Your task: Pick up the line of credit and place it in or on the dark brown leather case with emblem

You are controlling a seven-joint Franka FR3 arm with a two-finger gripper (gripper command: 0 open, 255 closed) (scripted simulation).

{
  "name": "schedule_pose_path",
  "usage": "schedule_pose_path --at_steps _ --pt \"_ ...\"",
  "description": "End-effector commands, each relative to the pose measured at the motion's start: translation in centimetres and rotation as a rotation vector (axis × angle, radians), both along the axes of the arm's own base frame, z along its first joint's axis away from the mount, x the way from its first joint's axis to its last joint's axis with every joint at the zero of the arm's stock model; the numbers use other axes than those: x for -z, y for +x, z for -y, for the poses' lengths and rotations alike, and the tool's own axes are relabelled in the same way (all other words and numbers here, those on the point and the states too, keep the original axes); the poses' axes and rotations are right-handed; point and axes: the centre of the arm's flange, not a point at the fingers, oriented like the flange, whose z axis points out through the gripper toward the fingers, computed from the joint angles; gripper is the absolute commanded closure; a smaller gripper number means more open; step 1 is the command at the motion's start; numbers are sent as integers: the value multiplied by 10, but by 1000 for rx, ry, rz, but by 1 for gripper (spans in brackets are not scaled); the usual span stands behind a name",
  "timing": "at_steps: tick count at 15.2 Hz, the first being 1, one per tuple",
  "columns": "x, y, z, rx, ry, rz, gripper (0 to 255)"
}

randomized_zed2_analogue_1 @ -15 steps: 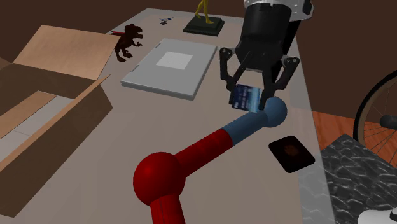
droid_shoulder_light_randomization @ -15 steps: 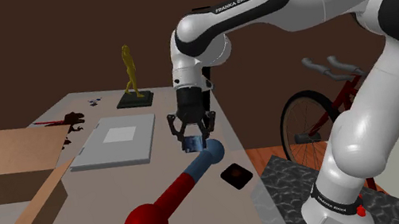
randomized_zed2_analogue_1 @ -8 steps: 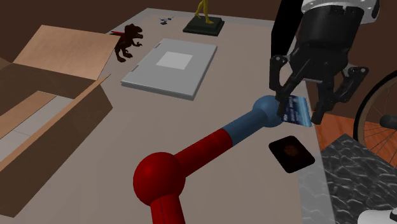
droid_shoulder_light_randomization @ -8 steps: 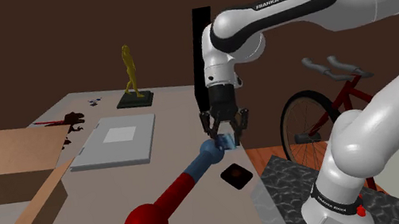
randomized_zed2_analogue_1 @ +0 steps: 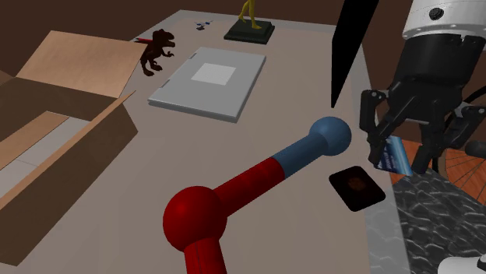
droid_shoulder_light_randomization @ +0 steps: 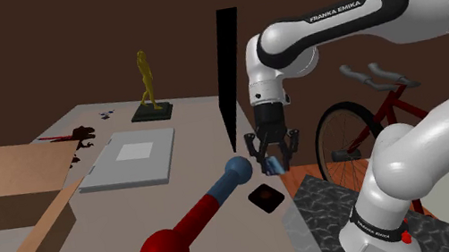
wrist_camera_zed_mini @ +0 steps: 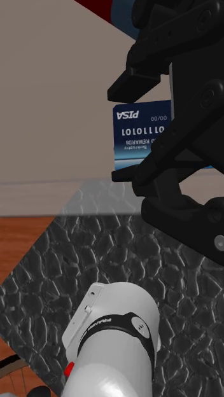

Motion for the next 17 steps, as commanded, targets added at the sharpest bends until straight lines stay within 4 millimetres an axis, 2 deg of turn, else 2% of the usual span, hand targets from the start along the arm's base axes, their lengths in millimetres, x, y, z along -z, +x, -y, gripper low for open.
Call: schedule_pose_path --at_steps 1,11,17 --pt "11 -1 0 0 0 0 255" --pt "64 -1 0 0 0 0 255" --pt "67 -1 0 0 0 0 255"
